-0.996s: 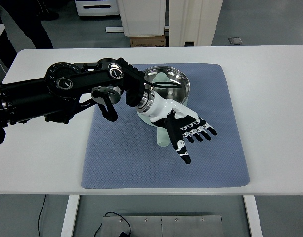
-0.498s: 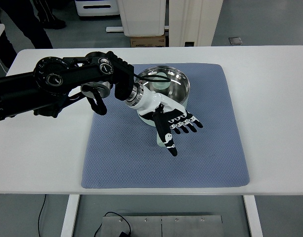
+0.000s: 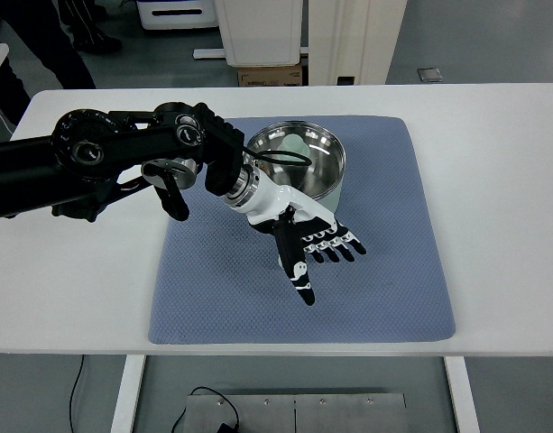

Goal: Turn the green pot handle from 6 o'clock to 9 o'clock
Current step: 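Push the green handle with the left hand, sweeping it away from the robot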

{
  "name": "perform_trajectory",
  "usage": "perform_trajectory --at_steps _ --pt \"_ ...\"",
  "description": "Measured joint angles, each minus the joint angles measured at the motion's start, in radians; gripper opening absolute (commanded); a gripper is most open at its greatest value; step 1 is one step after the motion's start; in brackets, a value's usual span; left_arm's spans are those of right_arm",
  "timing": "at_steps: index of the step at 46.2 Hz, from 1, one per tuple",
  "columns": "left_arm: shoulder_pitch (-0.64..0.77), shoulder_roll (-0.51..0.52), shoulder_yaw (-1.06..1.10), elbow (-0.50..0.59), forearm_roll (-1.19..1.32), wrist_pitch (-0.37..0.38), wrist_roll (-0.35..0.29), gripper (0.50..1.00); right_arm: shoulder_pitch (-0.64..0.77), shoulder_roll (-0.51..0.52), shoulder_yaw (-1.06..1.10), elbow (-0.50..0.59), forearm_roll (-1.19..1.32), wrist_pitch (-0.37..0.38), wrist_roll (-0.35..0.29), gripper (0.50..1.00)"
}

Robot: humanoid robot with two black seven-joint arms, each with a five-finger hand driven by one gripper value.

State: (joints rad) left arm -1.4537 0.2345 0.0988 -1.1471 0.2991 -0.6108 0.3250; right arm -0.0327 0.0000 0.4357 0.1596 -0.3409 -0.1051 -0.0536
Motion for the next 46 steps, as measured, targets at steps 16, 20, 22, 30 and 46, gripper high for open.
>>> perform_trajectory --at_steps 16,20,22,30,46 --pt "-0.039 0.06 0.029 -0.019 0.0 0.0 0.003 1.0 0.0 0.0 0.0 0.0 0.0 0.0 0.0 1.0" --pt "-0.048 0.064 0.031 -0.02 0.0 0.0 0.003 1.0 0.001 0.0 0.0 0.0 0.0 0.0 0.0 1.0" --pt "-0.048 0.064 0.032 -0.023 0.0 0.0 0.003 1.0 0.0 0.0 0.0 0.0 0.0 0.0 0.0 1.0" --pt "-0.047 0.065 0.042 -0.06 0.0 0.0 0.003 1.0 0.001 0.0 0.0 0.0 0.0 0.0 0.0 1.0" --pt "-0.062 0.115 0.071 -0.07 0.002 0.0 0.003 1.0 0.0 0.0 0.0 0.0 0.0 0.0 0.0 1.0"
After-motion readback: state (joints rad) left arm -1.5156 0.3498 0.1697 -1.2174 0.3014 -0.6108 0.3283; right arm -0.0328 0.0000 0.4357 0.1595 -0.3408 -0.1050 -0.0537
